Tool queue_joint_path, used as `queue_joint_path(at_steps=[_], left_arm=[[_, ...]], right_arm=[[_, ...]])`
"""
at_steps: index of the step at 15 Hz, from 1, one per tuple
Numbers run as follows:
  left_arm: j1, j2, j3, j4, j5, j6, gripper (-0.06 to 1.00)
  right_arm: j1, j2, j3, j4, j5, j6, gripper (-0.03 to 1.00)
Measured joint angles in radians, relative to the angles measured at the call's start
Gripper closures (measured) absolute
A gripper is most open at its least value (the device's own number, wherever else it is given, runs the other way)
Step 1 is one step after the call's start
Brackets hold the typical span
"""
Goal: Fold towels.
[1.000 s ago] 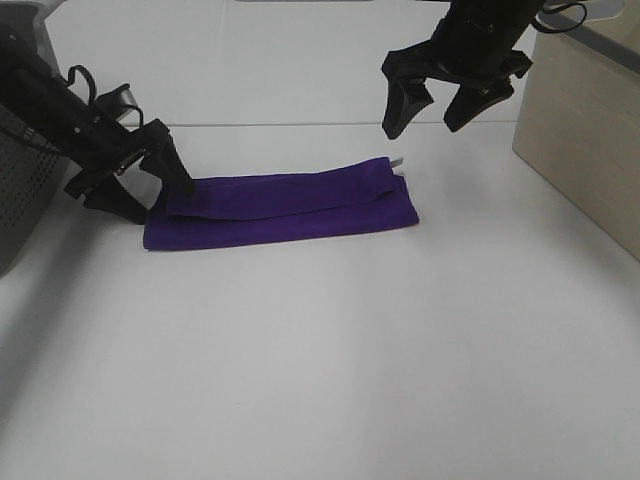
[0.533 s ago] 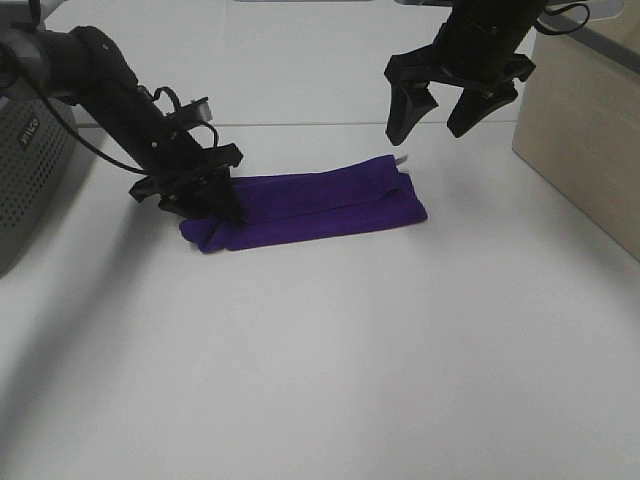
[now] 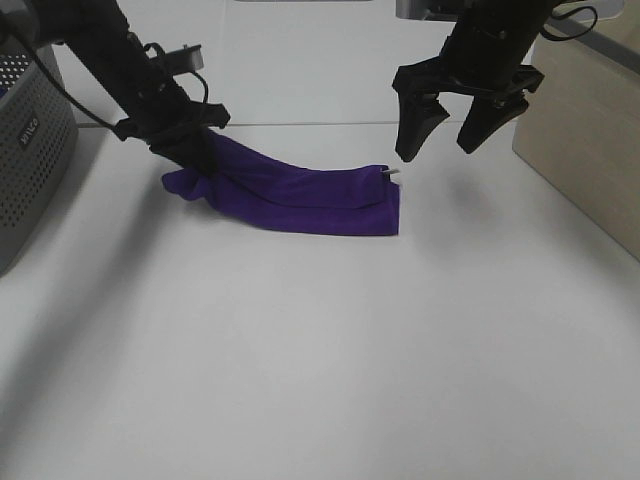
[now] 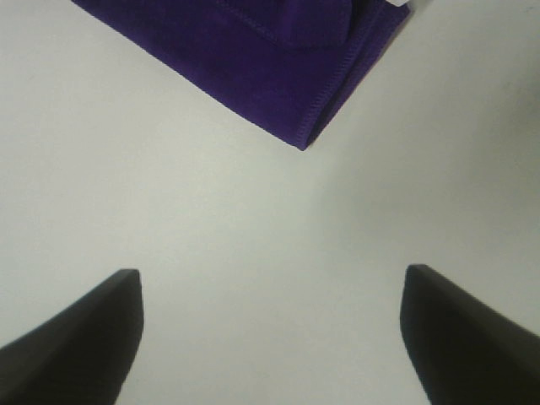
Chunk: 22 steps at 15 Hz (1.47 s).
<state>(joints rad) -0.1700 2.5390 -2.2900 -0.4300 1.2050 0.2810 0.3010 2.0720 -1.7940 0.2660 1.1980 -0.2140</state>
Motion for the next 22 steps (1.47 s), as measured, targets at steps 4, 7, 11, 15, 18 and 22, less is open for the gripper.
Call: queue_joint_path(at_steps=[4,7,11,15,18,22], left_arm=[[-0.106,-0.007,-0.048,-0.03,0.0,0.036,0.9],[-0.175,0.0,-0.048,-0.031,-0.026,0.047,0.9],[-0.236,0.048,-0.048,-0.041,-0.119,0.046,0.81],[-0.296,0.051,-0.048,-0.232,-0.242,0.057,0.3],[-0.315,0.051,-0.048,-0.322,-0.242,0.1,0.24],[-0.287,-0.004,-0.099,-0.175,-0.181,0.096,0.24]], right_arm=[[0.0,-0.043,0.0,0.0,-0.001,0.002,0.16],[0.0,-0.096,0.0,0.0,-0.002,0.003,0.16],[0.0,-0.158,0.0,0.0,0.0,0.005,0.16],[0.0,-0.203,0.0,0.013,0.007,0.018,0.16],[0.0,-0.235,0.0,0.034,0.019,0.018,0.17],[0.0,-0.283,0.0,0.031,0.02,0.021,0.17]])
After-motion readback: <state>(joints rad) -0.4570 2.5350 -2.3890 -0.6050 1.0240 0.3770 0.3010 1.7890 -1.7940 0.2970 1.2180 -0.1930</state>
